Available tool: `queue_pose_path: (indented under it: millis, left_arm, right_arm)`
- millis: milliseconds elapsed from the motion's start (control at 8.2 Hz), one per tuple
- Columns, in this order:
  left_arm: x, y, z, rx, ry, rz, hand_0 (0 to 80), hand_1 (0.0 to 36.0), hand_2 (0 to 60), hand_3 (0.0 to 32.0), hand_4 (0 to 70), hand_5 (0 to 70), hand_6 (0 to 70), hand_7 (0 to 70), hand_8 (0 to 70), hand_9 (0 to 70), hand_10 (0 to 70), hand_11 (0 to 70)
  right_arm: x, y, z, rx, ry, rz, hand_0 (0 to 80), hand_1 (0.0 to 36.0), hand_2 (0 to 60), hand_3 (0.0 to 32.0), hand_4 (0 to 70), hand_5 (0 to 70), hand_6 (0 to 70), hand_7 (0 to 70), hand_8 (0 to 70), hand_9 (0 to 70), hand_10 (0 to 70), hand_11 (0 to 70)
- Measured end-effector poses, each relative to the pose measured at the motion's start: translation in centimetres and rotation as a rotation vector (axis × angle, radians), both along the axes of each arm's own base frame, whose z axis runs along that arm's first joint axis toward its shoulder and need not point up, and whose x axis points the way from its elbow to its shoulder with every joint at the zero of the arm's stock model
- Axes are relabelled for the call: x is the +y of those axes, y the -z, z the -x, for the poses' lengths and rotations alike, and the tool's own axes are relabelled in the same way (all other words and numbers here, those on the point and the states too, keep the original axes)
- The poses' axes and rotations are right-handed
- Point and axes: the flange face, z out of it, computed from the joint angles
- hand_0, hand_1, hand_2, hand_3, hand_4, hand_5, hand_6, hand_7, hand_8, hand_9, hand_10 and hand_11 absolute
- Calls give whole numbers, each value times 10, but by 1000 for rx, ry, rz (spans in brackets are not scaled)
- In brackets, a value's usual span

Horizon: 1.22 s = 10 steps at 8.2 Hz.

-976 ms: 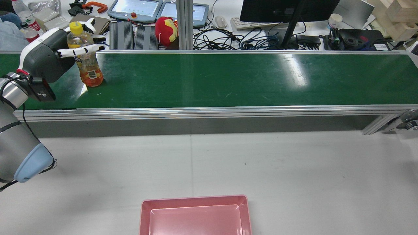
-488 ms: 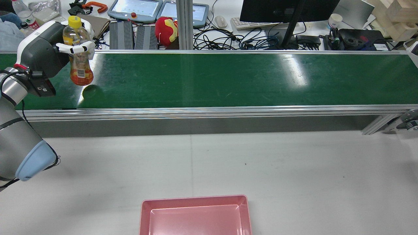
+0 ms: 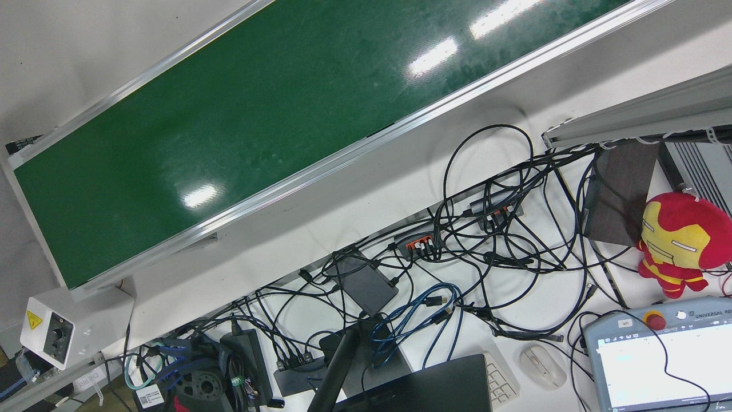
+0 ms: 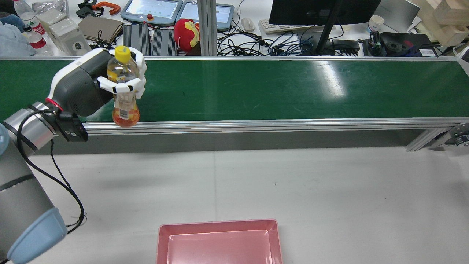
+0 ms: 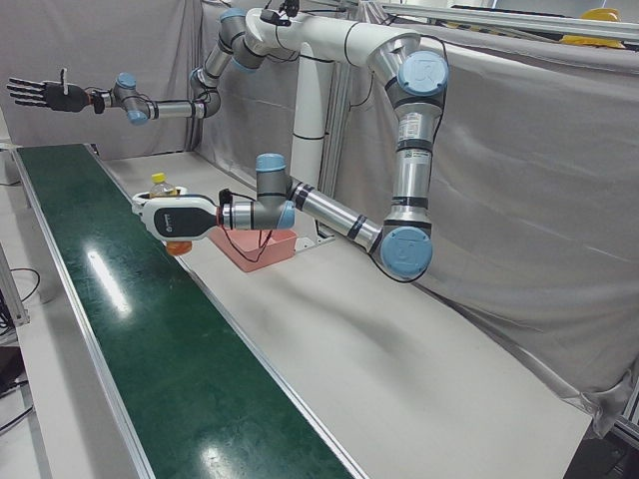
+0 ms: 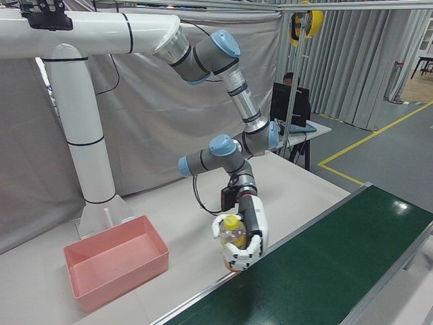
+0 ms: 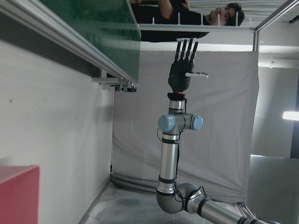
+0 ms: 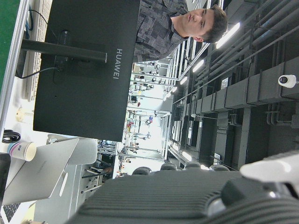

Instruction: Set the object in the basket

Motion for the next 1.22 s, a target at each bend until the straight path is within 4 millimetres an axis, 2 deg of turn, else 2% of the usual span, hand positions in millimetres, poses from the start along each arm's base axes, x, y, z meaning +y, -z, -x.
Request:
queue_pose_path:
  millis: [244,366,488,610,732,854,976,1098,1220]
  left_arm:
    - [70,26,-58,15,-170,-21,722,360,600,0,630,700,516,699,700,700,502,700]
    - [98,32,-80,21,-238,-26,744,360,600,0,627,700,508,694,700,700,494,700]
    - [129,36,-105,20,-310,-33,800,360,600,0,633,700,509,696,700,700,482,700]
    - [162,45,-131,3,-380,-48,788,360,600,0,637,700,513,699,700,700,476,690]
    - [188,57,-150,-19,-428,-68,720,360,600,0,651,700,521,693,700,700,460,665]
    - [211,68,-165,-40,-469,-85,669,360,600,0,601,700,452,596,700,700,415,601]
    - [227,73,-173,-55,-496,-91,559,360,600,0,347,700,188,331,483,632,302,456]
    - [235,74,-171,-87,-505,-95,485,360,600,0,119,700,55,171,248,337,215,339]
    - [239,74,-163,-121,-505,-100,464,360,600,0,57,612,5,58,210,269,178,287]
  right_arm:
    - [0,0,0,-1,-1,0,0,0,0,0,0,0,0,0,0,0,0,0]
    - [0,0,0,-1,-1,0,0,0,0,0,0,0,0,0,0,0,0,0]
    - [0,0,0,0,0,0,0,0,0,0,0,0,0,0,0,0,0,0]
    - [0,0,0,0,-1,0,0,0,0,0,0,0,0,0,0,0,0,0]
    - [0,0,0,0,-1,0,0,0,0,0,0,0,0,0,0,0,0,0]
    - [0,0,0,0,-1,1,0,0,0,0,0,0,0,0,0,0,0,0]
    - [0,-1,0,-1,-1,1,0,0,0,0,0,0,0,0,0,0,0,0]
    - [0,-1,0,0,0,1,0,0,0,0,0,0,0,0,0,0,0,0]
    - [0,-1,0,0,-1,1,0,0,0,0,0,0,0,0,0,0,0,0]
